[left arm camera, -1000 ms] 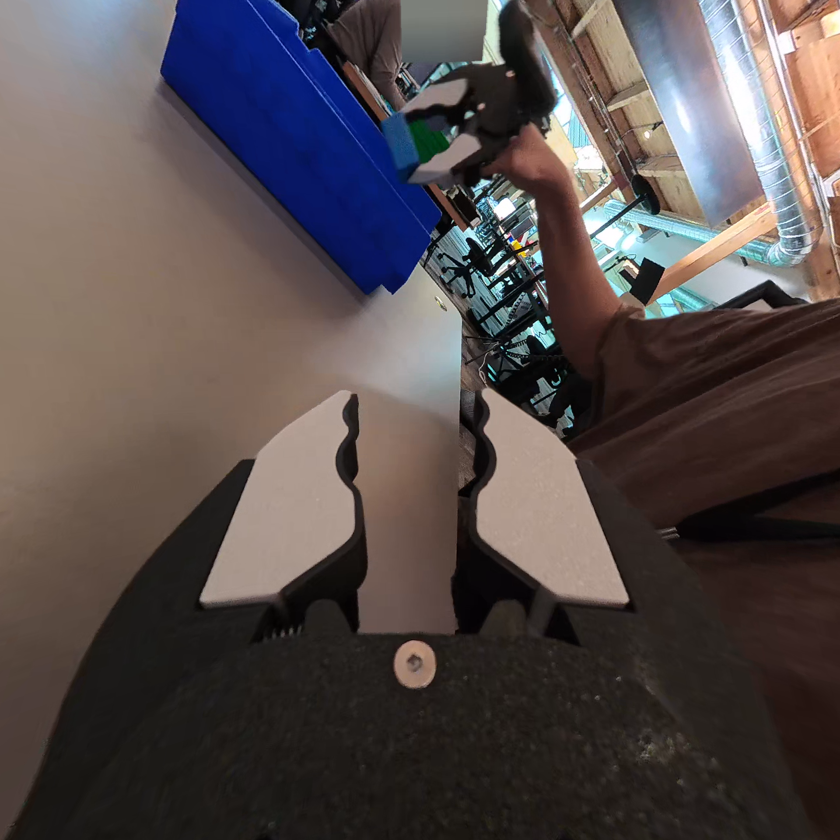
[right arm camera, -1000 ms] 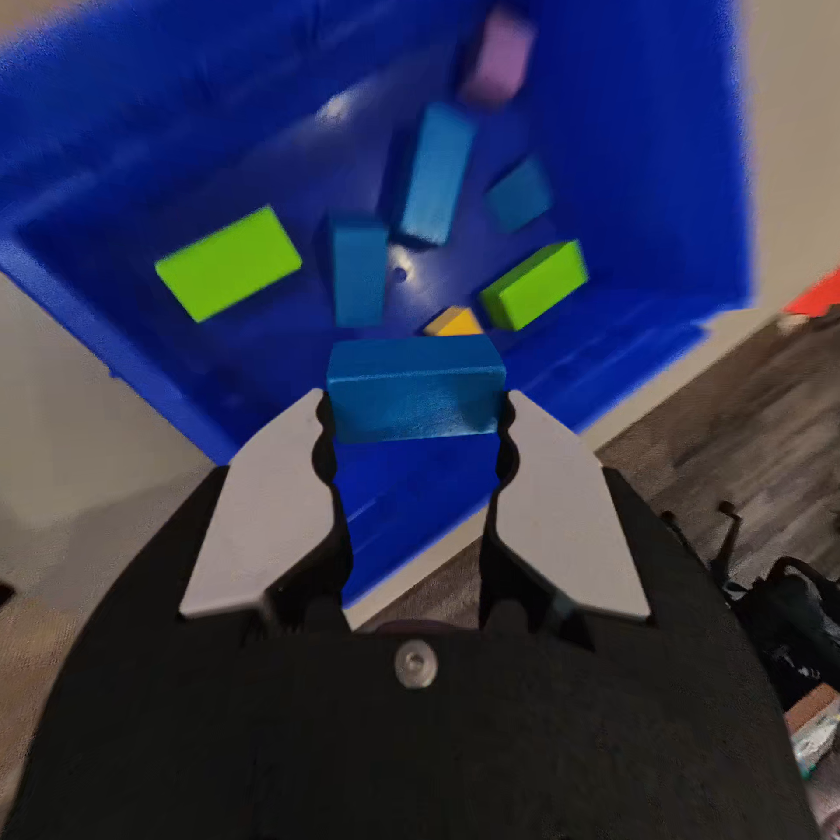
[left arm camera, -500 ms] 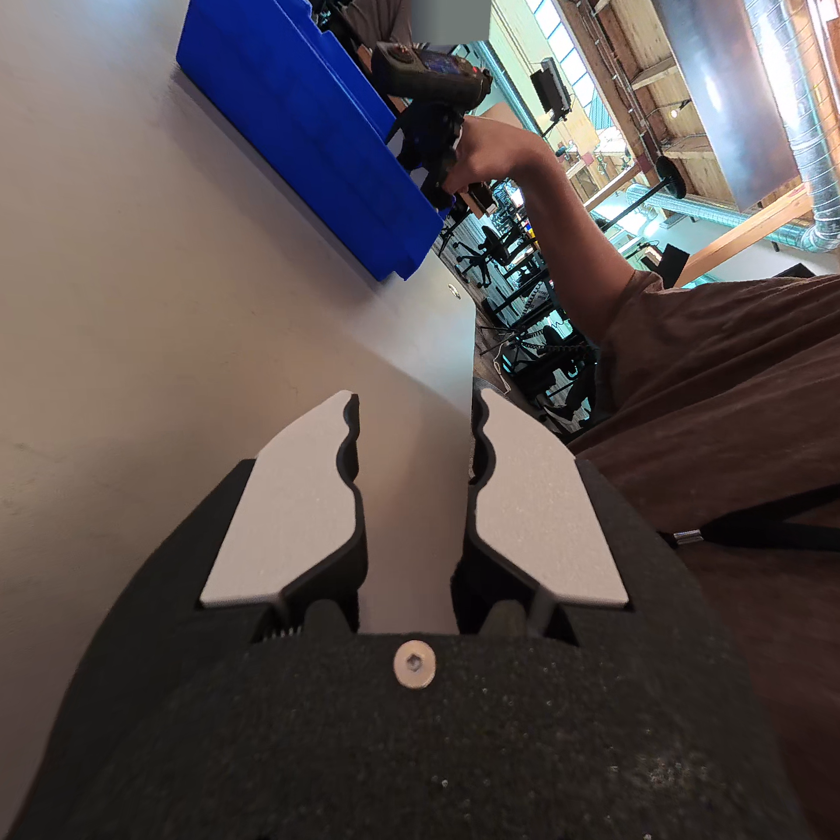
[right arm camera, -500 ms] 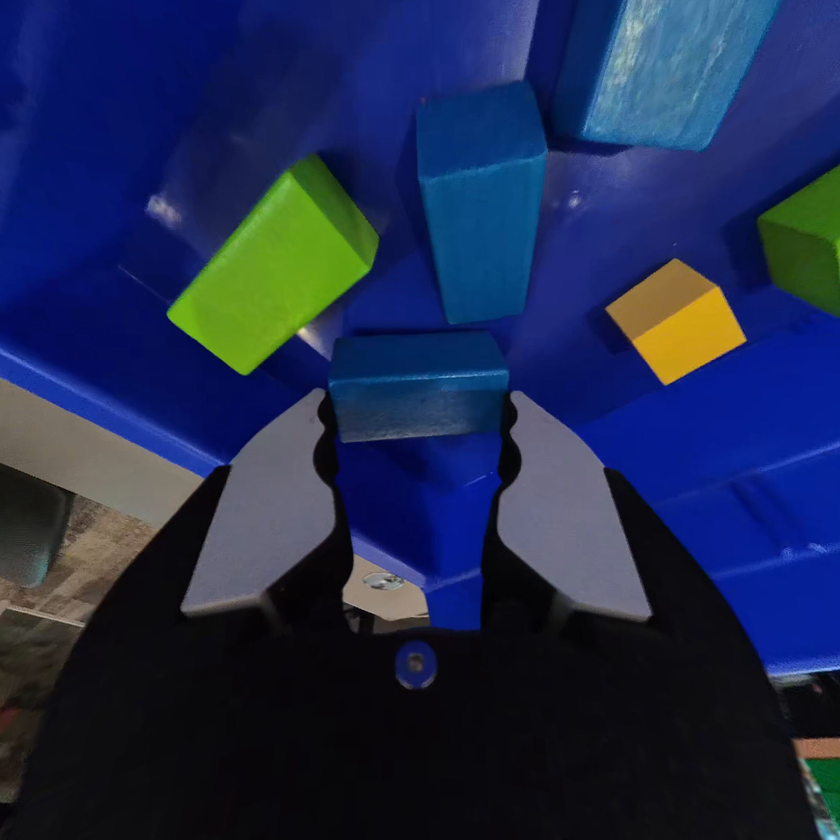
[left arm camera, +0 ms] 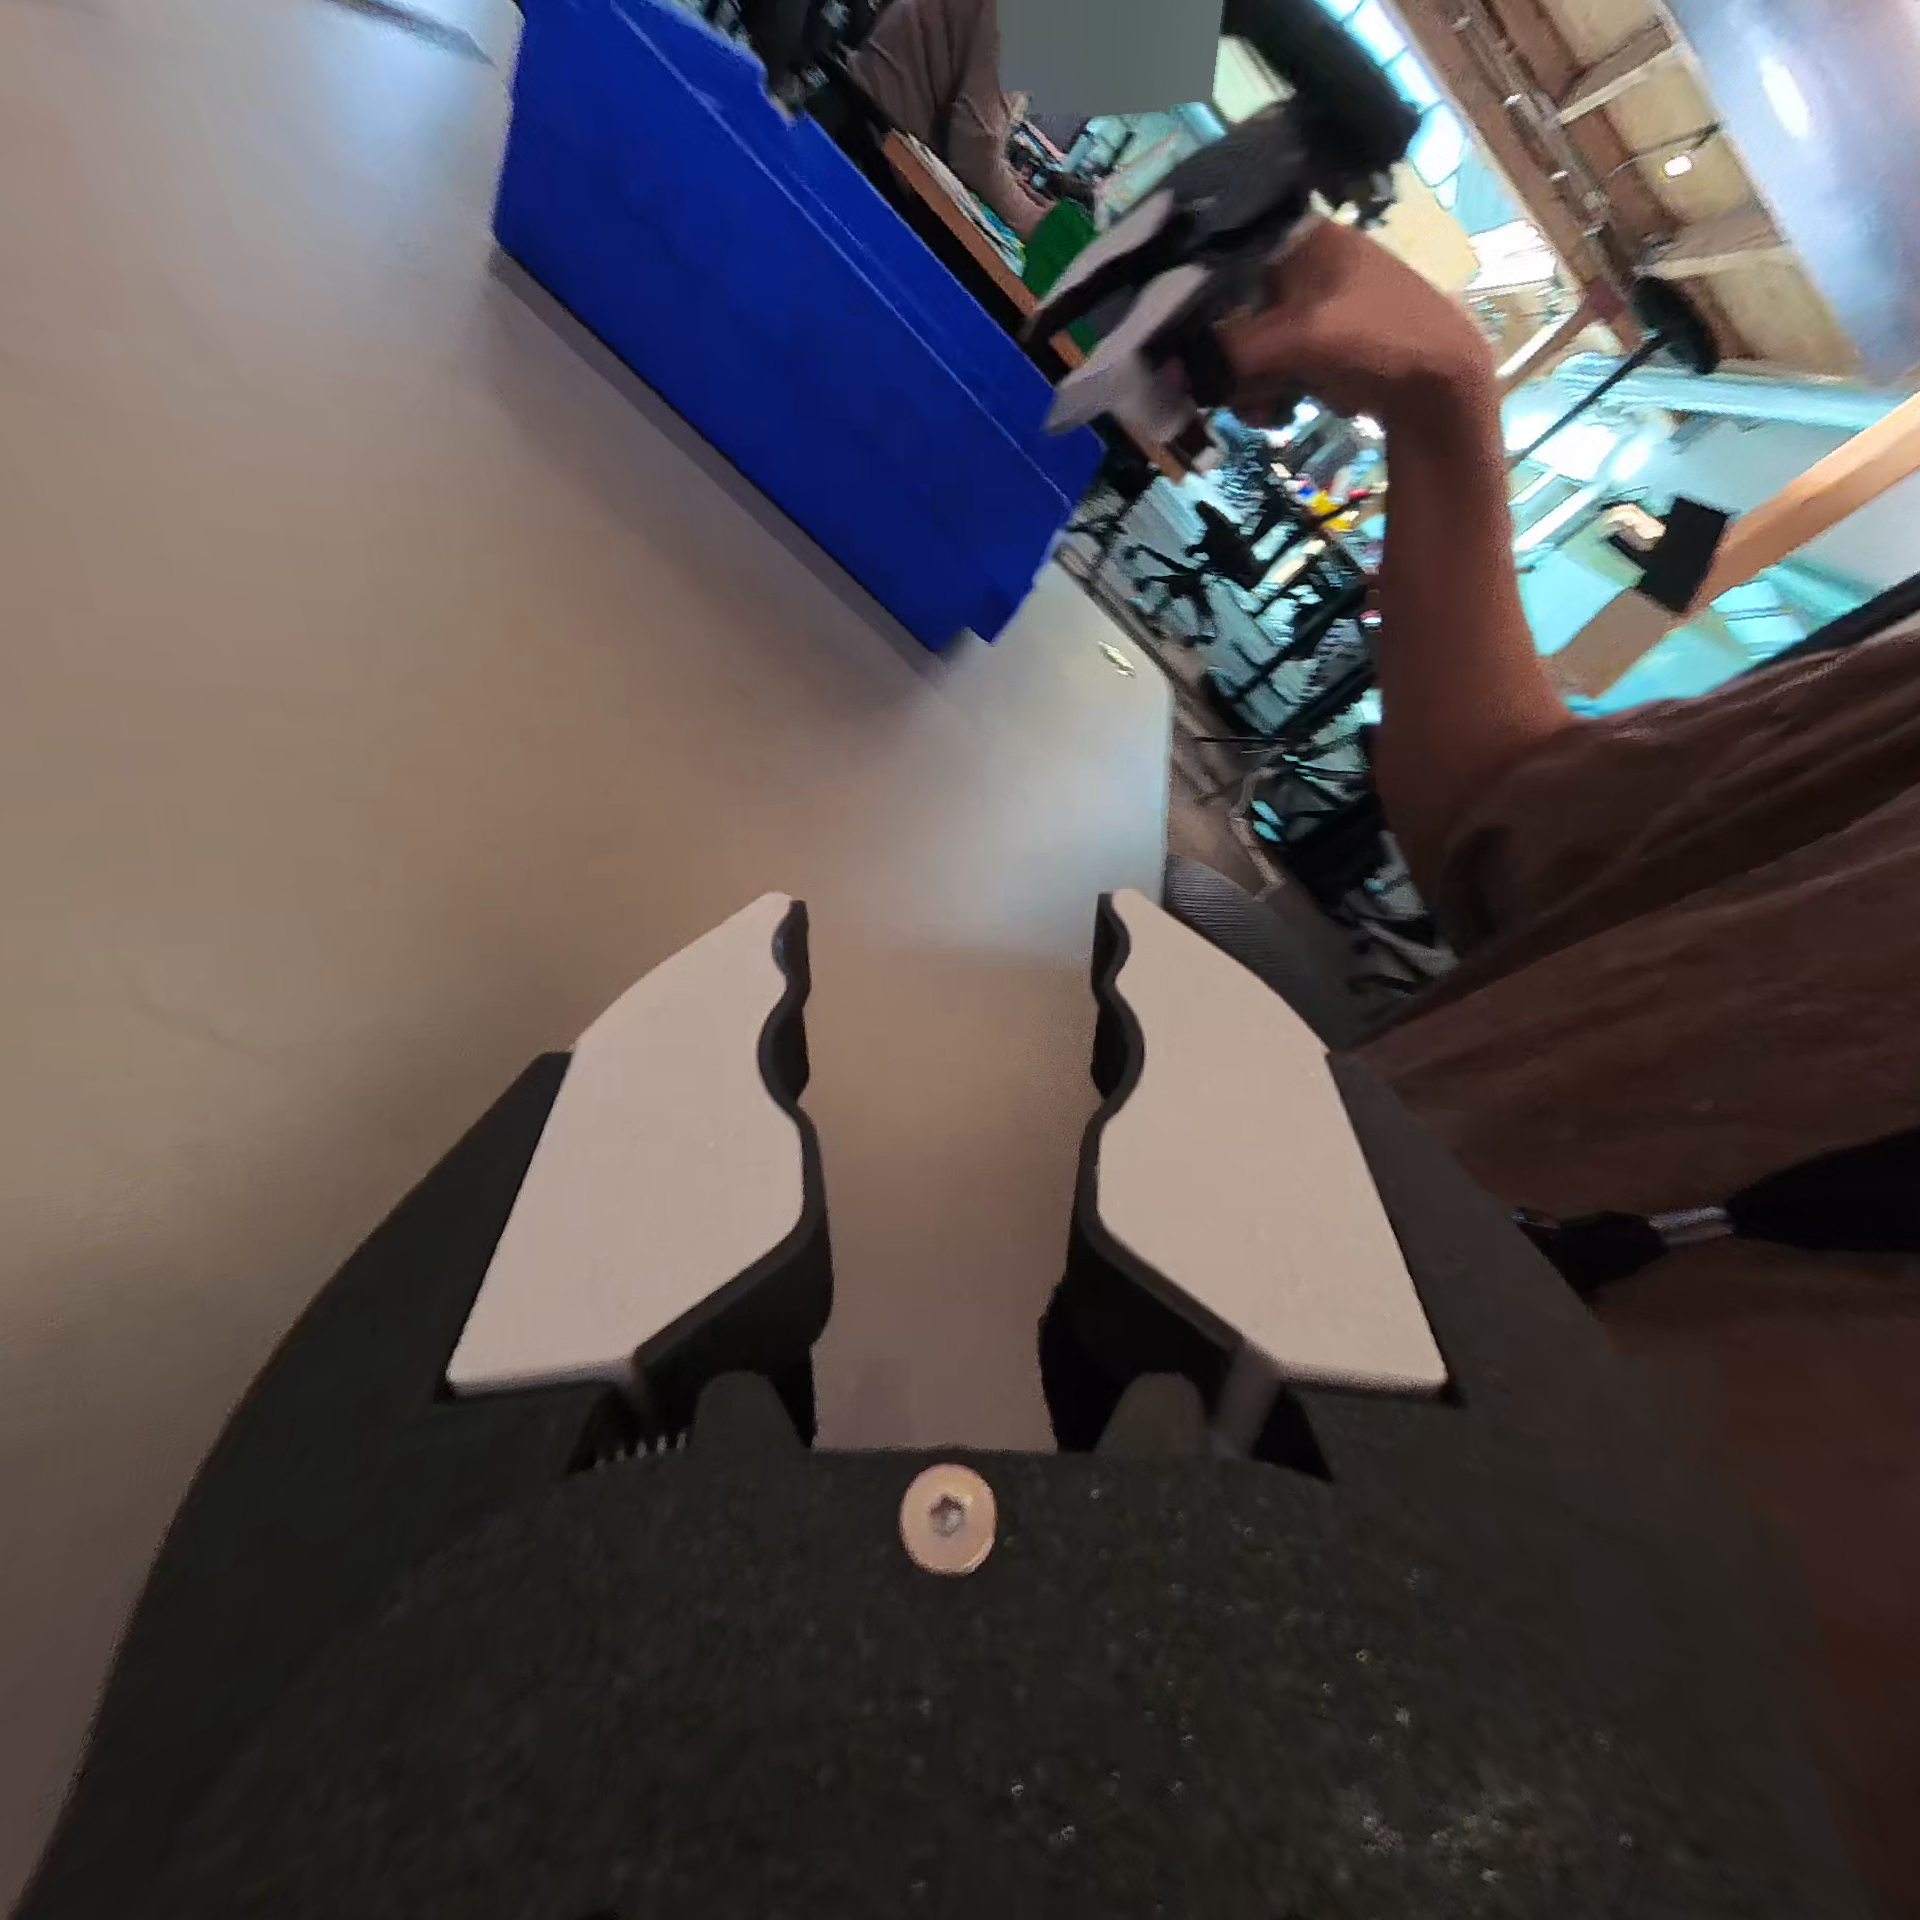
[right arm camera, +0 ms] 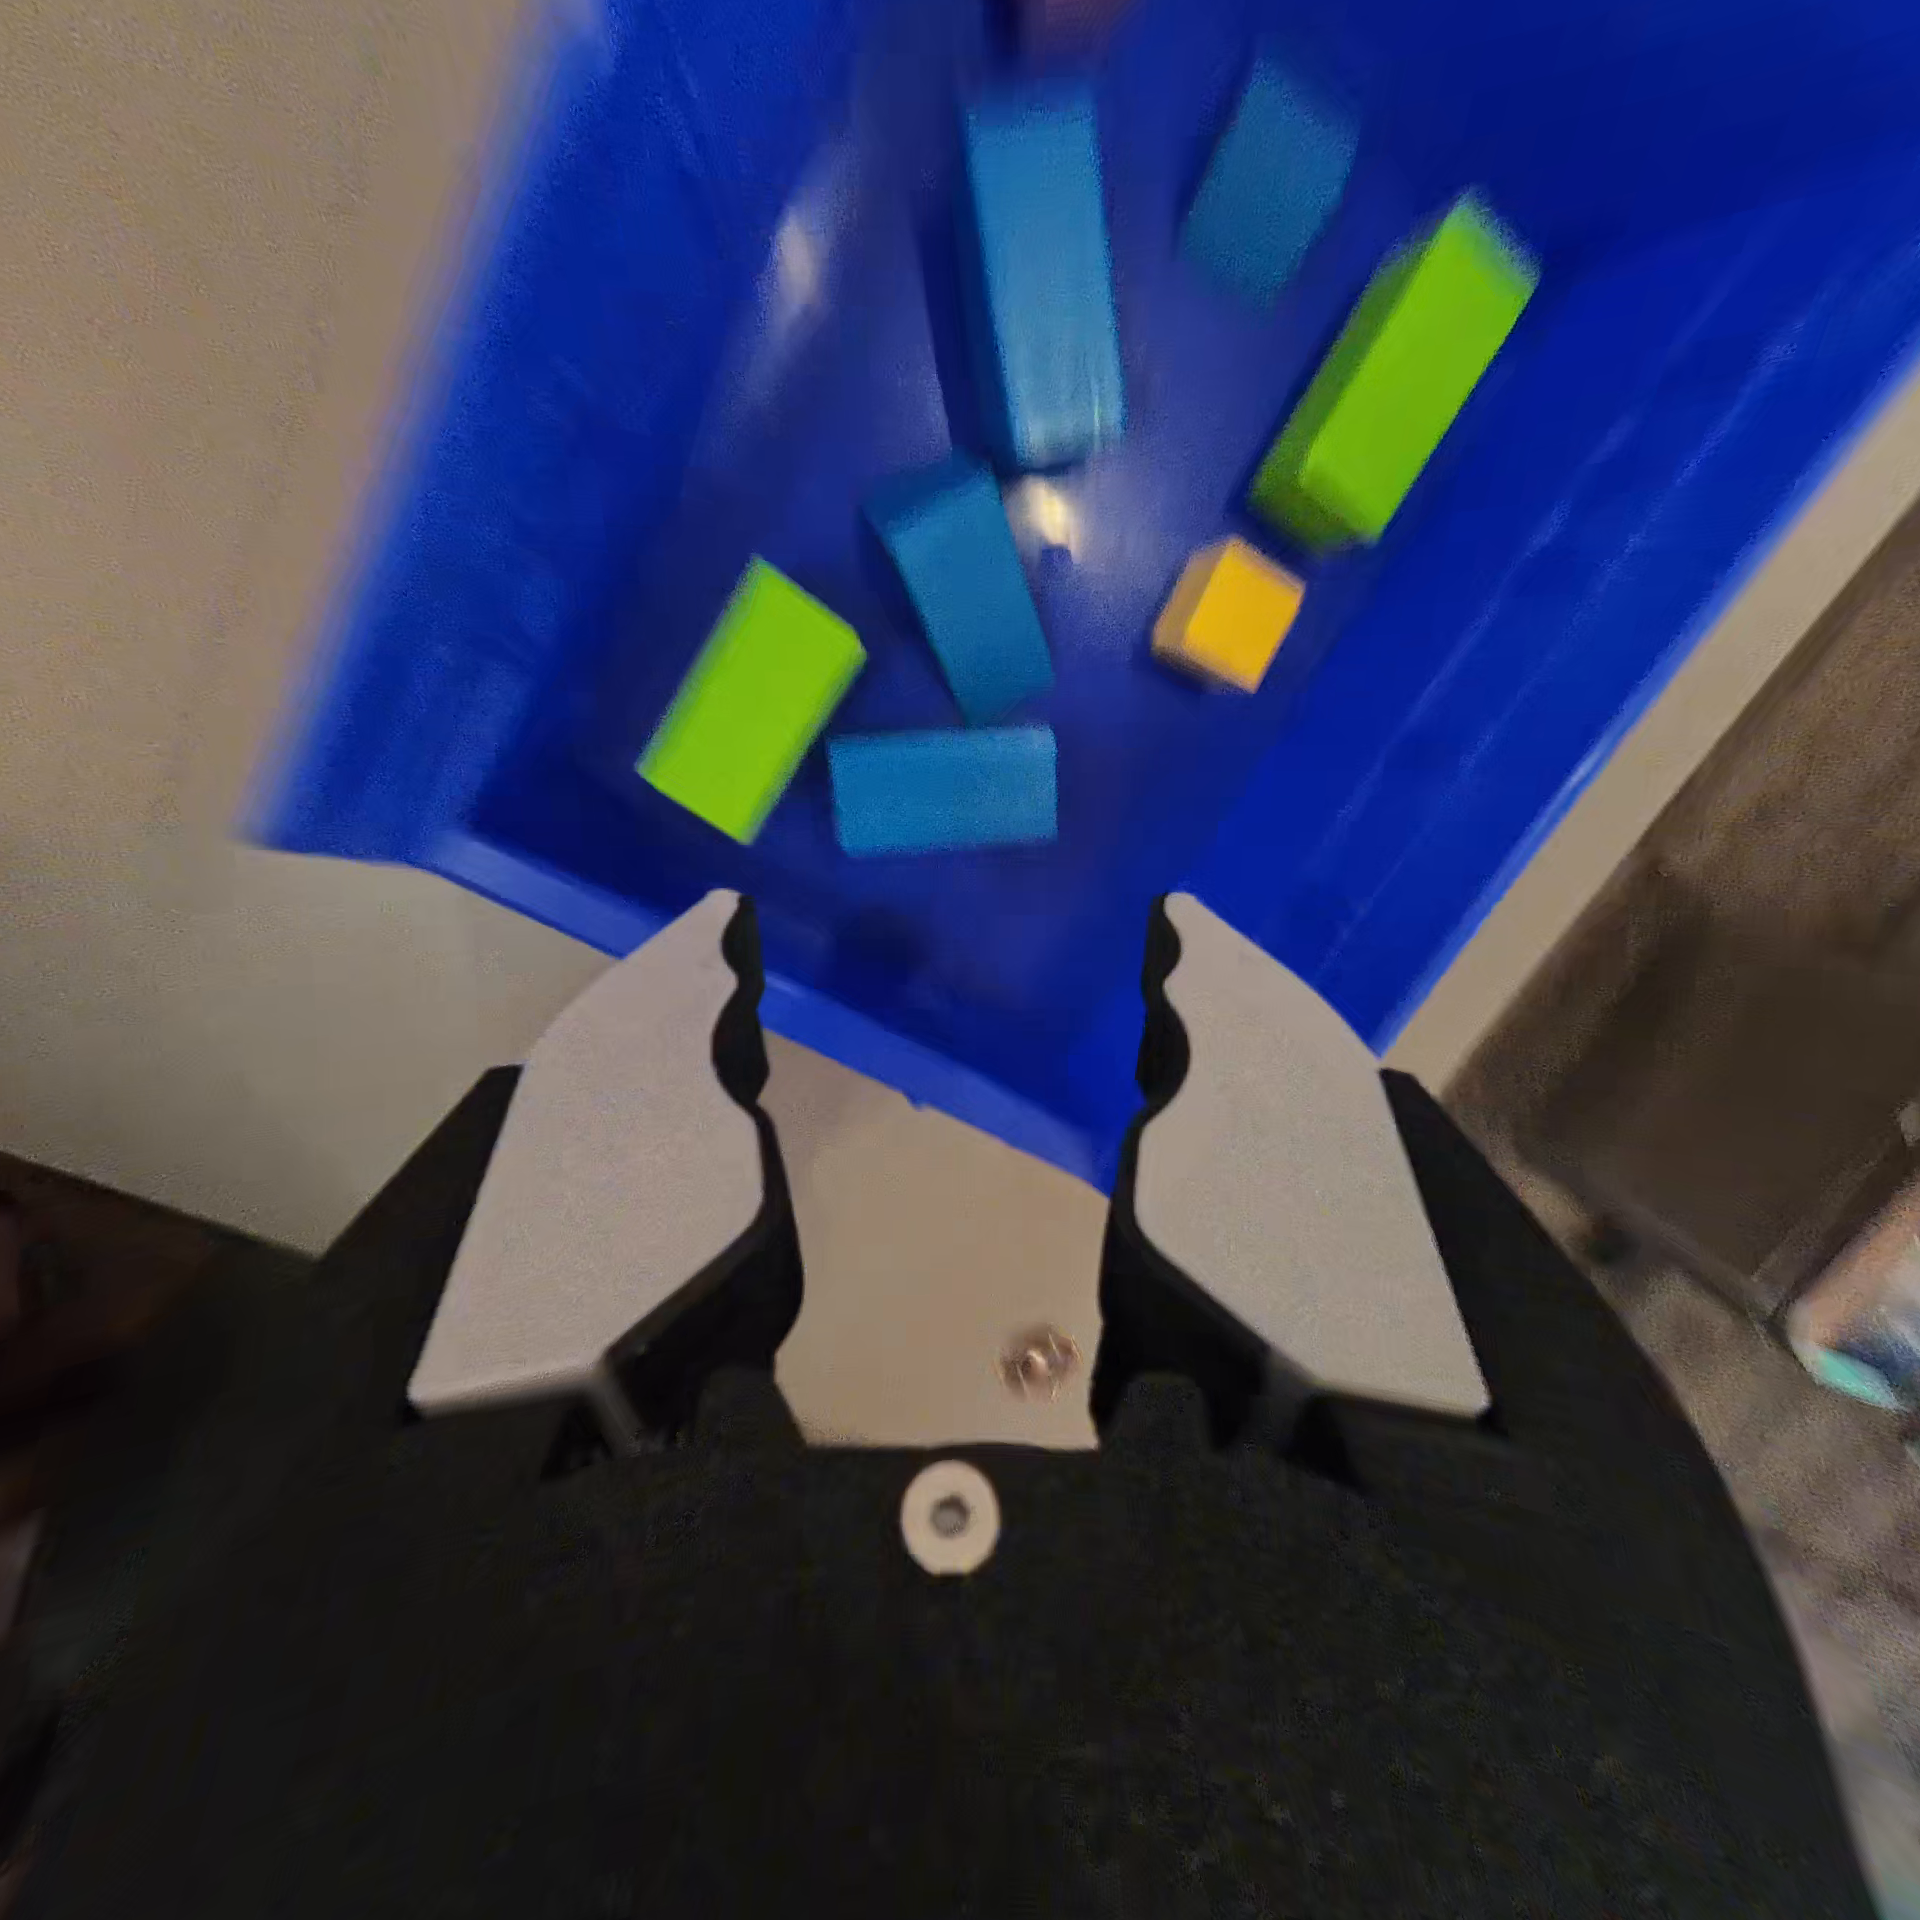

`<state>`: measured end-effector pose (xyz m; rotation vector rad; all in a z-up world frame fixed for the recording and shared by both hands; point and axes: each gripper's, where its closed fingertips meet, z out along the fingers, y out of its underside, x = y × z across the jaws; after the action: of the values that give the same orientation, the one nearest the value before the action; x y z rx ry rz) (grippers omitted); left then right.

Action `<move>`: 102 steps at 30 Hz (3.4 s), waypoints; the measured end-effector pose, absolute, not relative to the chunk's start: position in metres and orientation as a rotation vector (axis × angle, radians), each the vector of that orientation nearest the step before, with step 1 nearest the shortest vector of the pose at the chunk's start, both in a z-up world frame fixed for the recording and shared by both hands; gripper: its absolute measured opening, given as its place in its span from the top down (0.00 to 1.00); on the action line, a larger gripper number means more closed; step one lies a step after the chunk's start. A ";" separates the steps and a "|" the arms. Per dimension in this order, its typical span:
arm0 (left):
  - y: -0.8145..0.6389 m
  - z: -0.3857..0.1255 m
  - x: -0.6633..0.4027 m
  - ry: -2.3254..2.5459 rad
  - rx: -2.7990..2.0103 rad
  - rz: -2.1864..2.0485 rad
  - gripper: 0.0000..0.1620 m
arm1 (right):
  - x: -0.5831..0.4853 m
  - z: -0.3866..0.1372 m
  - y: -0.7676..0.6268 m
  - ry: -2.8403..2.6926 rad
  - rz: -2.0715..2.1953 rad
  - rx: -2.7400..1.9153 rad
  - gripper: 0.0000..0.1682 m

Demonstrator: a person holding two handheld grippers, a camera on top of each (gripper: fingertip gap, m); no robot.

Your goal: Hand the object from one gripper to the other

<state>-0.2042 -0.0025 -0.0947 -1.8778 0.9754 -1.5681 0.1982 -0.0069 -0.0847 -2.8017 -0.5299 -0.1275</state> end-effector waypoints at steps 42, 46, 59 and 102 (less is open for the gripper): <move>0.227 -0.164 -0.443 0.700 -2.634 -0.109 0.63 | -0.125 -0.099 -0.030 -0.748 0.775 -1.627 0.62; 0.229 -0.175 -0.442 0.730 -2.664 -0.088 0.64 | -0.125 -0.098 -0.029 -0.738 0.808 -1.628 0.63; 0.222 -0.131 -0.419 0.602 -2.574 -0.447 0.79 | -0.115 -0.087 -0.018 -0.709 0.780 -1.596 0.63; 0.040 -0.116 -0.207 0.852 -1.972 -0.992 0.66 | 0.240 -0.136 -0.021 -0.573 -0.102 -2.947 0.81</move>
<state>-0.2075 0.0400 -0.1159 -1.9717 0.8523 -0.9922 0.2404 -0.0210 -0.1356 -2.9465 -0.5727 -0.1021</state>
